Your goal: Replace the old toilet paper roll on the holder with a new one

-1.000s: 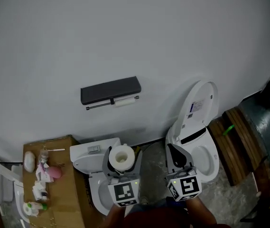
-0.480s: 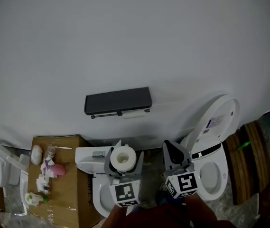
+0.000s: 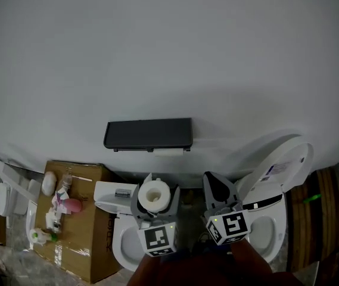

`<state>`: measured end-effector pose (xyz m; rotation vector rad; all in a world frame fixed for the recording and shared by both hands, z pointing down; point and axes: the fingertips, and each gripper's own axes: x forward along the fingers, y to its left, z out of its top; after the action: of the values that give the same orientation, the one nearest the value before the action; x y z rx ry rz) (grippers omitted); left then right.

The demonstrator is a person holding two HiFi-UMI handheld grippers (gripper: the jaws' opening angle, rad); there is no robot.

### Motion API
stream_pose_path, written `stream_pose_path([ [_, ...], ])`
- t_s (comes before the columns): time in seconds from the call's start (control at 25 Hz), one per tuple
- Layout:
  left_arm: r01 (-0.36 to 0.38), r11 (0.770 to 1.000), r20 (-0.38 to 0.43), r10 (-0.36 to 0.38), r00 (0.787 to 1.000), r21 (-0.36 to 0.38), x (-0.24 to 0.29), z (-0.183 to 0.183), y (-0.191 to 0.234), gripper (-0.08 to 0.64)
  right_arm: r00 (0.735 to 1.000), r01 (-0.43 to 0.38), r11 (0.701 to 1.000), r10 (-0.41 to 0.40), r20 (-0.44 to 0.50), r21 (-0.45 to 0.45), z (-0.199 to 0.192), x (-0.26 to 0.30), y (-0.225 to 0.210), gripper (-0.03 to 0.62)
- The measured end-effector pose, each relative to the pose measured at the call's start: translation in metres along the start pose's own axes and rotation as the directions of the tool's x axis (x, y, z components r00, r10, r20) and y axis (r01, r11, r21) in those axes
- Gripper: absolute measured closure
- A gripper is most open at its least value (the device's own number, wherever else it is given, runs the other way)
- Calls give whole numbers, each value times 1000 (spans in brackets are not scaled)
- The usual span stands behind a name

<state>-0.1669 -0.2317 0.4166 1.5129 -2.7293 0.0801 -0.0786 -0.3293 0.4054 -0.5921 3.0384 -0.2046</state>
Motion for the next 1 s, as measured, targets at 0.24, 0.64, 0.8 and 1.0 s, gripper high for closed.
stream_pose_path([
  [0.24, 10, 1000, 6, -10, 1000, -22, 18, -2, 16, 109, 1000, -11, 1000, 10, -15, -10, -3, 25, 9, 578],
  [0.64, 13, 999, 22, -12, 1000, -42, 27, 0, 34, 109, 999, -14, 970, 26, -46, 243, -32, 55, 13, 578],
  [0.8, 6, 999, 17, -5, 1000, -33, 26, 1, 40, 109, 998, -35, 886, 55, -29, 462, -48, 69, 9, 573],
  [1.0, -15, 999, 20, 15, 1000, -42, 22, 5, 53, 109, 994, -88, 600, 107, 29, 795, -79, 90, 5, 435],
])
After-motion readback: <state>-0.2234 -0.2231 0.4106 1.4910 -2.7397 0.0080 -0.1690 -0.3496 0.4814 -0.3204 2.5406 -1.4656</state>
